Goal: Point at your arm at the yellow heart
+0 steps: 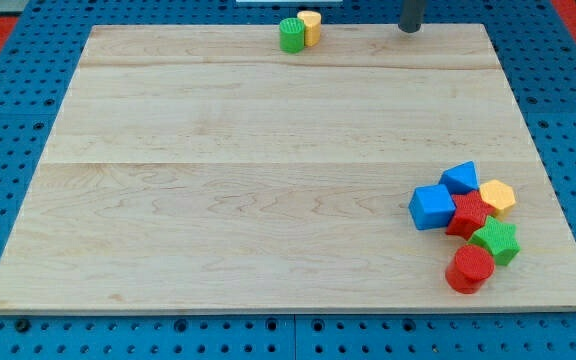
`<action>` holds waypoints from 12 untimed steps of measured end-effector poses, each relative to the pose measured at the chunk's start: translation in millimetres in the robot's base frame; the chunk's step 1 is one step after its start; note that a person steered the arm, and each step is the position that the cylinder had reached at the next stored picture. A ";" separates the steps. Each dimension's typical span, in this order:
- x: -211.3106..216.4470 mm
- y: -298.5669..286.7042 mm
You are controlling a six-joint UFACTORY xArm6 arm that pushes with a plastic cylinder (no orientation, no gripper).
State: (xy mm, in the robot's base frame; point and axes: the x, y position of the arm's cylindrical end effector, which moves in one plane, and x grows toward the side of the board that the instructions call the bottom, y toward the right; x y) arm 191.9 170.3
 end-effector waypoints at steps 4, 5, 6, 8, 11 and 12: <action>-0.8 -19.1; -0.1 -17.2; -0.5 -17.1; -0.7 -19.5; 1.5 -98.7; 0.3 -95.2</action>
